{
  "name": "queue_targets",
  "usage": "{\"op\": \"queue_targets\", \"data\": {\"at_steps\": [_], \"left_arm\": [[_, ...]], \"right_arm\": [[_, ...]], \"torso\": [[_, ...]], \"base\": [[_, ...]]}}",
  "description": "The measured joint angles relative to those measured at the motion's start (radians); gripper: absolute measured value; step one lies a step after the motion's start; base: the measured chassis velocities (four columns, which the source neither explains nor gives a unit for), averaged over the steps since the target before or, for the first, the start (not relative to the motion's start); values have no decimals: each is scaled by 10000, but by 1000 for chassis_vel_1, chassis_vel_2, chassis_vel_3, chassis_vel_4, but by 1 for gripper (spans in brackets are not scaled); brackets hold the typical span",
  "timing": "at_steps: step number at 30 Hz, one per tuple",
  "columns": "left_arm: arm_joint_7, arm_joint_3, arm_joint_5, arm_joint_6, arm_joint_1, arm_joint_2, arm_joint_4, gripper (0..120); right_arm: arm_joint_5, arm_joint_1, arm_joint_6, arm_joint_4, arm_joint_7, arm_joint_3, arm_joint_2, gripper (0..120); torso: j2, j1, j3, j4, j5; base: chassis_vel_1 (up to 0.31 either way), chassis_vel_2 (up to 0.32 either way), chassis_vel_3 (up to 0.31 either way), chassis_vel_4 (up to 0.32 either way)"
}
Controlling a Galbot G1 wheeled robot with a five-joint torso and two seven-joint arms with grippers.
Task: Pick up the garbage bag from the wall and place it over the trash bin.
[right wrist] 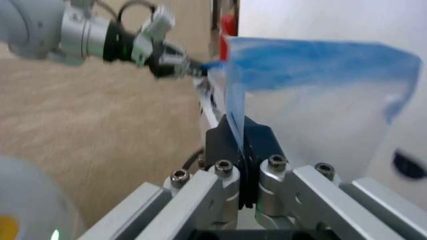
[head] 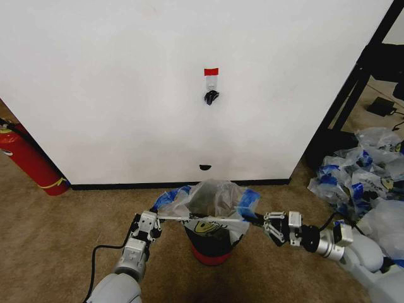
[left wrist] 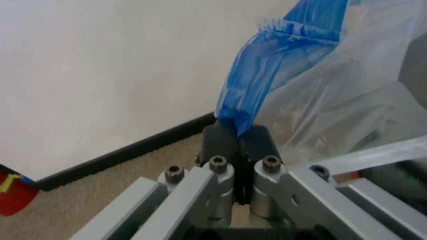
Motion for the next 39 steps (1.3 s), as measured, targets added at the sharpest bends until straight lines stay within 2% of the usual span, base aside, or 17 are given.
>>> {"op": "queue_targets", "data": {"at_steps": [6,16,28,31,36,39], "left_arm": [[161,359,931,-290,445,26,207,0],[443,888,2729,-980,845,79,685,0],[474,1157,3596,-1120,717,-153,1661,0],[482,1169,3727,-1117,598,-183,1860,0],[482,1314,3833,-1104,378,-252,2183,0],[480,1354,3841,-1099,350,-271,2233,0]], "right_arm": [[-206,-46,-313,-419,-701,-366,-51,0],[-439,-672,-904,-564,-2083,-71,-53,0],[-423,-761,-537,-2059,-2060,-4,304,0],[-130,-786,-471,-2256,-1907,-26,367,0],[1755,-1106,-459,-2391,-1066,-231,486,0],[2185,-1176,-458,-2409,-909,-246,539,0]], "torso": [[0,0,-1,4,0],[0,-1,-1,0,0],[0,-1,-1,0,1],[0,-1,-1,1,0],[0,-1,-1,0,-1],[0,-1,0,0,-1]], "base": [[0,0,0,0],[0,0,0,0],[0,0,0,0],[0,0,0,0],[0,0,0,0],[0,0,0,0]]}}
